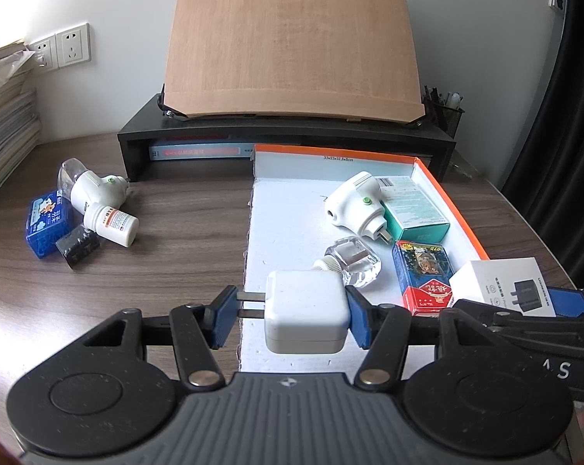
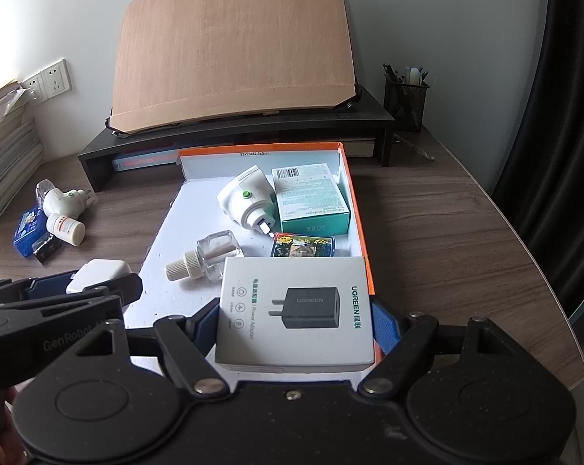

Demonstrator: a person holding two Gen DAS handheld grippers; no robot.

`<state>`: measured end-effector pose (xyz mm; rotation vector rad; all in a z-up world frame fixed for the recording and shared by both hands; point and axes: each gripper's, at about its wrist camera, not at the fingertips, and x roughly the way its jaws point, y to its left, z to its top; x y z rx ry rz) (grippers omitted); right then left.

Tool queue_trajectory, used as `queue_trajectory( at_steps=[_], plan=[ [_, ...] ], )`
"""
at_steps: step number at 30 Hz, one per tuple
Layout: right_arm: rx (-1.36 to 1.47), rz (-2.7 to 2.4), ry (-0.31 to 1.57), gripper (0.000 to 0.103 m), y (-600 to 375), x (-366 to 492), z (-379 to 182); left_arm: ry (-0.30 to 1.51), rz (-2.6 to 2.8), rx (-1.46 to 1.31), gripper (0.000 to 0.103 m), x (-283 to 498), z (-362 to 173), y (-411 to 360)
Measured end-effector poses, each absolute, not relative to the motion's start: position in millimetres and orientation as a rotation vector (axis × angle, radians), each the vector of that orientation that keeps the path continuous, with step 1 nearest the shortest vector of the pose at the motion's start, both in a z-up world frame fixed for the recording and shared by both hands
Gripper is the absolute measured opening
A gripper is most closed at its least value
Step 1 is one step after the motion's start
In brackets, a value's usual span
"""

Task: Organize rigid objects
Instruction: 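Hold the white charger and charger box above the white box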

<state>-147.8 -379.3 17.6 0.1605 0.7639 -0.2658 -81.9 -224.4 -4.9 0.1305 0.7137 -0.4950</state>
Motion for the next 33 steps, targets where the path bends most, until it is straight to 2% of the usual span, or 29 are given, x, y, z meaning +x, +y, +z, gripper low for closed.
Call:
queue_trajectory(
  at_steps=[33],
  plan=[
    [0.168, -0.255, 0.808, 0.092, -380.6, -140.7, 11.8, 0.721, -0.507, 0.132, 0.059, -80.0, -7.5, -229.2]
  ],
)
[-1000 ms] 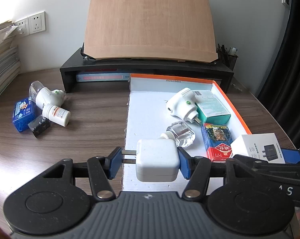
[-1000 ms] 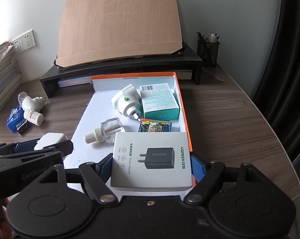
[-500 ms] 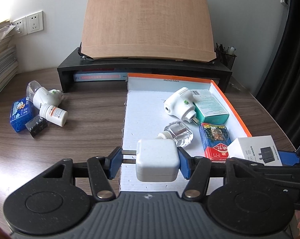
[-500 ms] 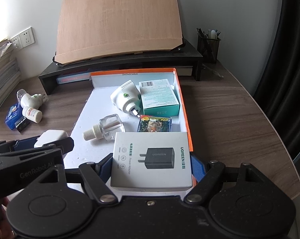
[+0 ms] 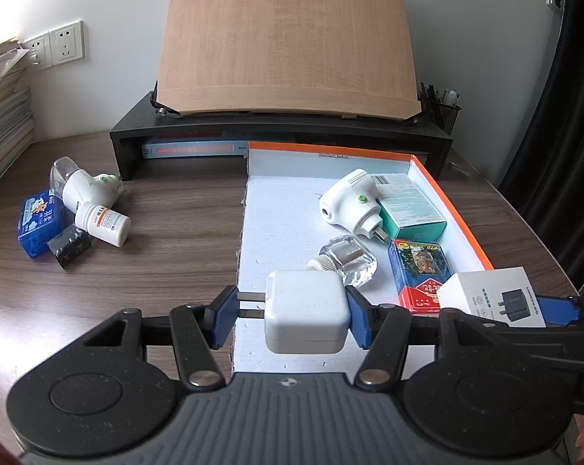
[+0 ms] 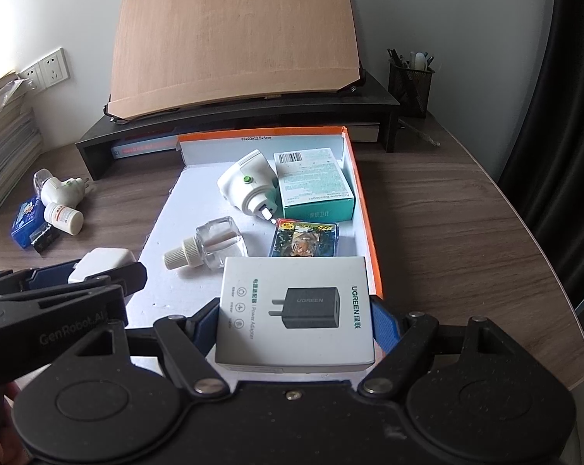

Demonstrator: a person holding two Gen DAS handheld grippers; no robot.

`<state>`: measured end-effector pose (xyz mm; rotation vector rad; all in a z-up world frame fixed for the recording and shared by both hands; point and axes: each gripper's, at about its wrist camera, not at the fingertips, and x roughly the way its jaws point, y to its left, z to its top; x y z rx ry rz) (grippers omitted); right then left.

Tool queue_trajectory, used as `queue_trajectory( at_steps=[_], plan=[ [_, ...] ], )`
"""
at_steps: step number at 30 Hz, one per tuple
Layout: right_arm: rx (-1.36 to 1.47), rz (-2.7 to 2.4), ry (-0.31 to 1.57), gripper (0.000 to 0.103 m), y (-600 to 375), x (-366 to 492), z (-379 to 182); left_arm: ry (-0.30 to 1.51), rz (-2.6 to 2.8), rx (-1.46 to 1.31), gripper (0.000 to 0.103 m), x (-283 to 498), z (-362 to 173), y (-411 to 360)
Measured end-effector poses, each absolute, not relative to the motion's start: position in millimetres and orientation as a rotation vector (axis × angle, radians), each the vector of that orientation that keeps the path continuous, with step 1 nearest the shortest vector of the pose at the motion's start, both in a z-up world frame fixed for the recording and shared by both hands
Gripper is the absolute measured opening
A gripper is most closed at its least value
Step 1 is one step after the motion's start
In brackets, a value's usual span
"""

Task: Organize rigid objects
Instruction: 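Hold the white charger and charger box above the white box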

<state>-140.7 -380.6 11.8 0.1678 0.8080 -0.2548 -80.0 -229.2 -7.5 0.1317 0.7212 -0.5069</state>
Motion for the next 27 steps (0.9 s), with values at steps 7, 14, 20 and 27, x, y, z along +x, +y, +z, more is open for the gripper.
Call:
queue_trajectory(
  at_steps=[7, 14, 20, 27],
  plan=[
    [0.171, -0.253, 0.813, 0.092, -381.4, -141.1, 11.3, 0.726, -0.506, 0.13, 0.059, -79.1, -8.7, -229.7],
    [0.169, -0.25, 0.815, 0.092, -380.7, -141.3, 10.7, 0.728, -0.503, 0.128, 0.059, -79.0, -9.2, -229.1],
    [0.167, -0.249, 0.819, 0.092, -380.2, -140.0, 10.1, 0.728, -0.502, 0.129, 0.059, -78.3, -9.4, -228.4],
    [0.167, -0.248, 0.821, 0.092, -380.1, -138.6, 9.9, 0.728, -0.503, 0.129, 0.059, -78.3, -9.5, -228.8]
  ],
)
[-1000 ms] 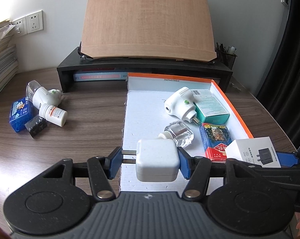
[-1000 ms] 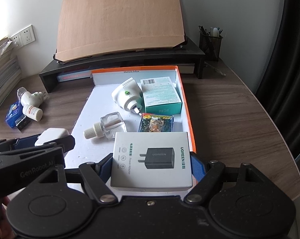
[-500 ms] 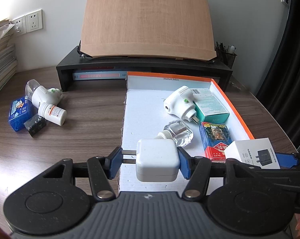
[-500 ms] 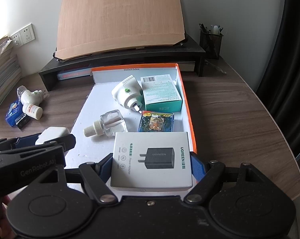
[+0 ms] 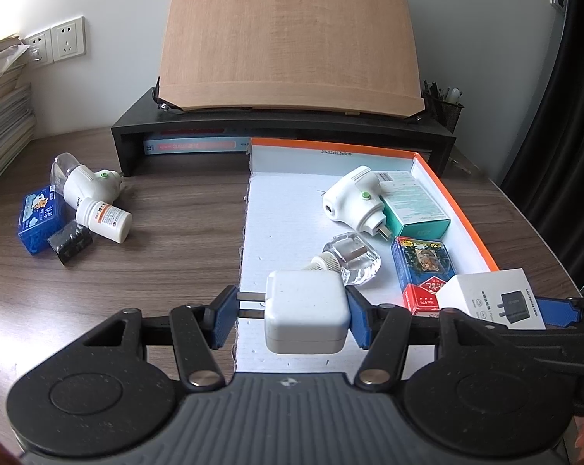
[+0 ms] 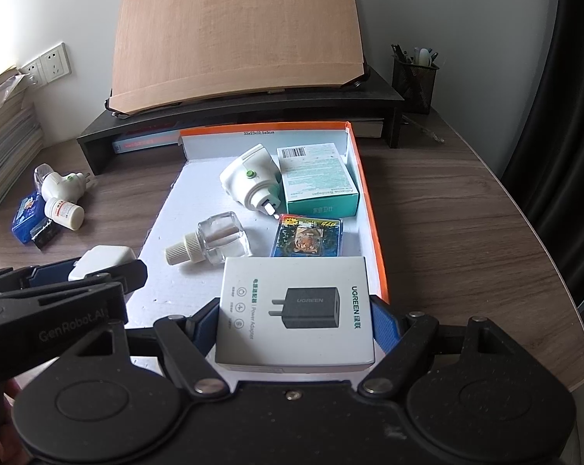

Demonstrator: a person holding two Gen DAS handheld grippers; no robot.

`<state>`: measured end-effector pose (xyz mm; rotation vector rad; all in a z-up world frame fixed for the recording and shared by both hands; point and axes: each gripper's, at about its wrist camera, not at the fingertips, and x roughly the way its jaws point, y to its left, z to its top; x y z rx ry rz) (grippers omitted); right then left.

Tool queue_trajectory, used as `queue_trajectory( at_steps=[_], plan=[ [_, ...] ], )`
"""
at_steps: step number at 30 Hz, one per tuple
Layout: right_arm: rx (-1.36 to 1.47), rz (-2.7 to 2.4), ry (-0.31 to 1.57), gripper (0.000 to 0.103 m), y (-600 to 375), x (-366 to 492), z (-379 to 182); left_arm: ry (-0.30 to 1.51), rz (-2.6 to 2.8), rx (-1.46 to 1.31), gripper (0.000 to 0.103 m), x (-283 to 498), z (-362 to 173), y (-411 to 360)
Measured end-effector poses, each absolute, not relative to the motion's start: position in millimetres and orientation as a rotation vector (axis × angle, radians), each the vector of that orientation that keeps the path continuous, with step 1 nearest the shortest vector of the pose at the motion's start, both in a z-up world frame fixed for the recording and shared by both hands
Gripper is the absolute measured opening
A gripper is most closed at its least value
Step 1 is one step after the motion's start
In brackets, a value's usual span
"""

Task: Organize rigid objects
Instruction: 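Hold the white charger and charger box above the white box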

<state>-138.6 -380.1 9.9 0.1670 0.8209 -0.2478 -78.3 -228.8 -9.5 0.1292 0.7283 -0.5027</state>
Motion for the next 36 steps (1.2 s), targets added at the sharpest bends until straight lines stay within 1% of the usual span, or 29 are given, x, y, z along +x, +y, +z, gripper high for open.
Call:
queue_trajectory(
  at_steps=[36],
  plan=[
    [0.166, -0.24, 0.849, 0.093, -382.3, -126.0, 3.1, 0.752, -0.498, 0.131, 0.059, -66.4, -13.7, -230.1]
  ],
)
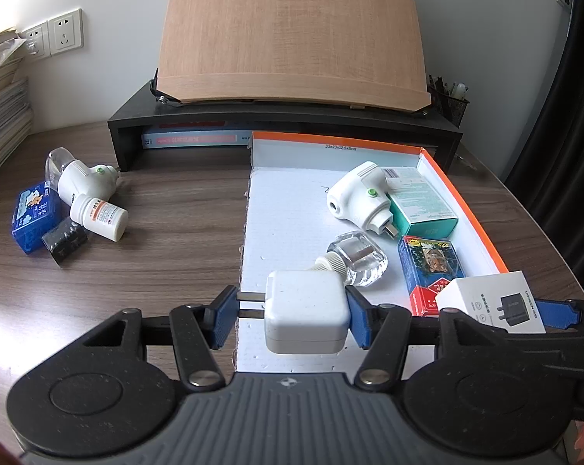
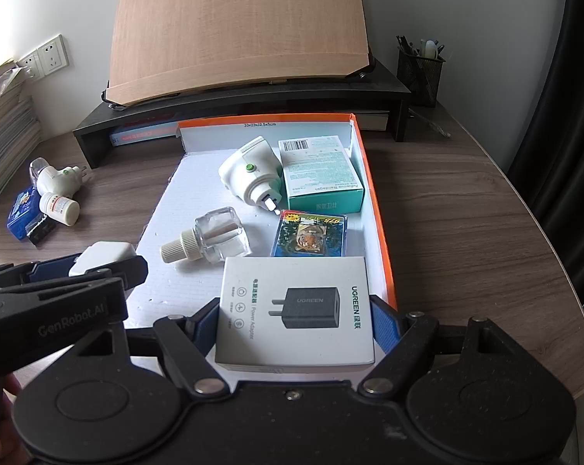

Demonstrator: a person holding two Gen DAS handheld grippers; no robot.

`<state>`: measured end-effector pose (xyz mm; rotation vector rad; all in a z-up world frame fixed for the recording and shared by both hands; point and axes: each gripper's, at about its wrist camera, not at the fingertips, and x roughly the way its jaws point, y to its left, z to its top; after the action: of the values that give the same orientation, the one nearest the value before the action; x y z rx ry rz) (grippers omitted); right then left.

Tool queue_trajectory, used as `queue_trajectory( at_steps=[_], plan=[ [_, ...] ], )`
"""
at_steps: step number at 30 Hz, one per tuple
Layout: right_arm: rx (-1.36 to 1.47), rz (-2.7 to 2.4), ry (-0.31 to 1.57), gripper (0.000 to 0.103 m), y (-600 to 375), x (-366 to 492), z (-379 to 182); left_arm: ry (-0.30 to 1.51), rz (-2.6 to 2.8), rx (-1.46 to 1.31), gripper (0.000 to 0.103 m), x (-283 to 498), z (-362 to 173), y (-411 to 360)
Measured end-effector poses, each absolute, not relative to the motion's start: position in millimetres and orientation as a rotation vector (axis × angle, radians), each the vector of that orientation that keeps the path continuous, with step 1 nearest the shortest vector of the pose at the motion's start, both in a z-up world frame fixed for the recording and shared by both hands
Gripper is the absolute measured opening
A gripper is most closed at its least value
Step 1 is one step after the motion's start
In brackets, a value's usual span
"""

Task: Organize rigid objects
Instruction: 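Hold the white charger and charger box above the white box, then lower and open the left tool releasing the charger while the right tool releases the charger box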

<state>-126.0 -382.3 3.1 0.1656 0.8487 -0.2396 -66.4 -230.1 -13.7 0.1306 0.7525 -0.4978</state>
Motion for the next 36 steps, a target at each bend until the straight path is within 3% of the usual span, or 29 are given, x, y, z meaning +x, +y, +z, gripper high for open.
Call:
queue_trajectory(
  at_steps=[36],
  plan=[
    [0.159, -0.218, 0.833, 0.093, -379.6, -133.8, 7.6, 0.746, -0.495, 0.117, 0.059, -68.6, -11.2, -229.6]
  ],
)
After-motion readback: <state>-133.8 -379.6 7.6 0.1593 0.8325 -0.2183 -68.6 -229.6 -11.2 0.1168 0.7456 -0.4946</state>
